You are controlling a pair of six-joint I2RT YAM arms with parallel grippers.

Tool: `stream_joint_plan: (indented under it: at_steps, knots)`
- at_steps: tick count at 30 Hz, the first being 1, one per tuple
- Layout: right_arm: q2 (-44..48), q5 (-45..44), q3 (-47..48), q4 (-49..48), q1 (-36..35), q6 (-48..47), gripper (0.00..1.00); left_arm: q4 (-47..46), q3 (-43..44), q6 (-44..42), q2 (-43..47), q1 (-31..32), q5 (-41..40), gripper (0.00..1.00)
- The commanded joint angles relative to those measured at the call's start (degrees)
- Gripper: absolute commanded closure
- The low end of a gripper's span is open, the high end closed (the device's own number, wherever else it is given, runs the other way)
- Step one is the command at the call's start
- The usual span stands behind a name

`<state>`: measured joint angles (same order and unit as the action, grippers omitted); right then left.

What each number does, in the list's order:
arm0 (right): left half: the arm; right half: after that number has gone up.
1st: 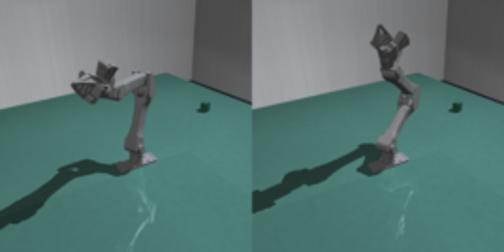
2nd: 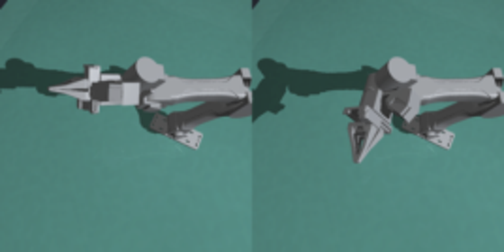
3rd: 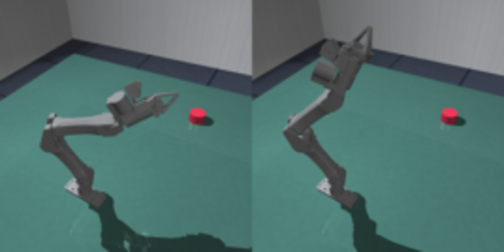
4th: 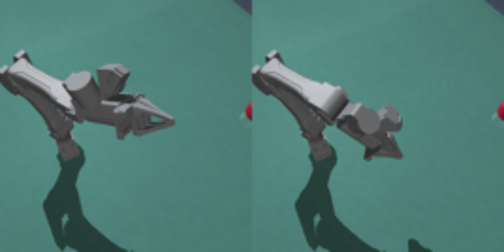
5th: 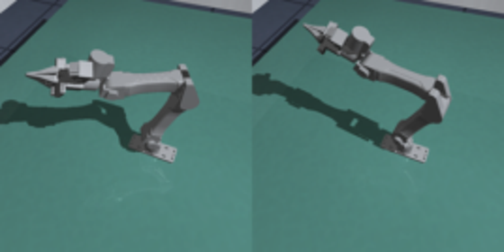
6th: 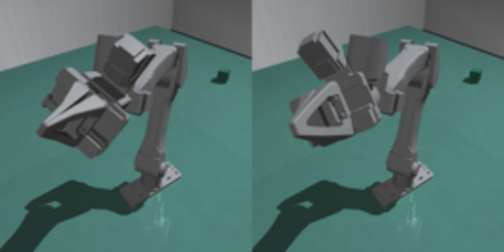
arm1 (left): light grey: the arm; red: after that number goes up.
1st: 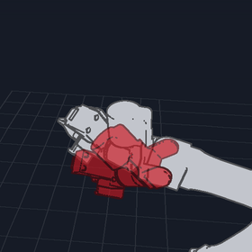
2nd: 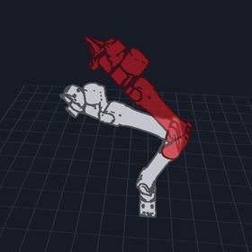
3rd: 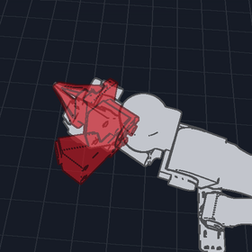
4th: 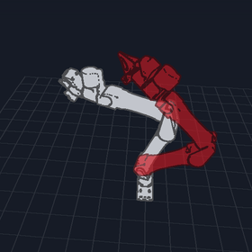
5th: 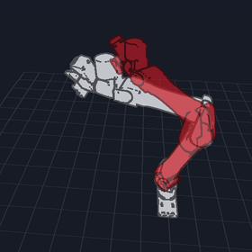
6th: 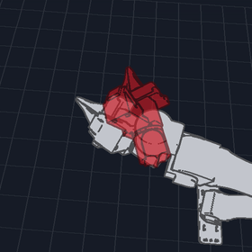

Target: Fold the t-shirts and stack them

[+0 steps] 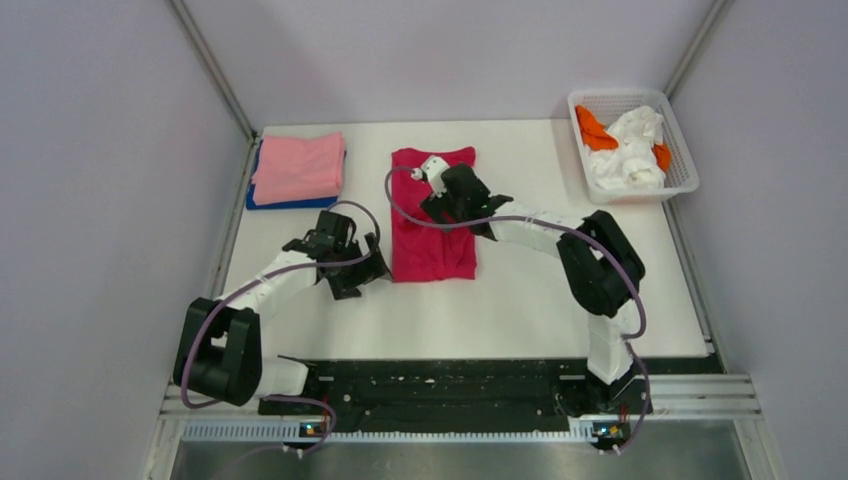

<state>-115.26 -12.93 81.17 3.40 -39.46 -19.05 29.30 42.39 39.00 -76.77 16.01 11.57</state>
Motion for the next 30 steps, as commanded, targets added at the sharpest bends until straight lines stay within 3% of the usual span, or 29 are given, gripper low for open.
stream_joint_plan:
  at_steps: [1, 6, 8, 11, 15, 18, 21, 27, 30]
  knots:
    - [12.36, -7.27, -5.92, -4.52, 0.24, 6.17, 0.03, -5.23, 0.29, -0.06, -0.56, 0.35, 4.45, 0.01]
    - [25.08, -8.83, -16.42, -0.97, 1.06, 23.7, 0.01, -8.43, 0.66, 0.73, -2.62, 1.56, 6.66, 0.08]
    - [29.87, -4.28, -20.97, 0.58, 2.76, 31.47, 0.01, -9.86, 0.96, 1.02, -3.99, 2.3, 7.54, 0.1]
    - [35.85, 10.03, -27.31, 1.5, 7.48, 40.91, 0.02, -11.02, 1.53, 1.35, -6.41, 2.87, 7.89, 0.15]
    - [40.57, 23.93, -38.4, -5.52, 8.3, 46.6, 0.13, -12.57, 2.58, 1.6, -9.83, 2.97, 7.99, 0.27]
    - [40.24, 30.81, -43.28, -10.47, 8.3, 49.87, 0.29, -13.22, 3.3, 1.86, -12.32, 2.97, 8.2, 0.35]
    - [37.27, 33.41, -44.94, -13.12, 8.35, 50.57, 0.39, -13.6, 3.97, 1.92, -14.4, 2.97, 7.97, 0.43]
    - [29.96, 35.41, -44.91, -20.28, 8.34, 49.89, 0.44, -13.67, 6.12, 2.1, -17.78, 2.97, 6.51, 0.55]
    - [25.43, 35.45, -42.99, -20.55, 8.33, 49.58, 0.46, -13.24, 7.52, 2.21, -19.62, 2.97, 6.06, 0.66]
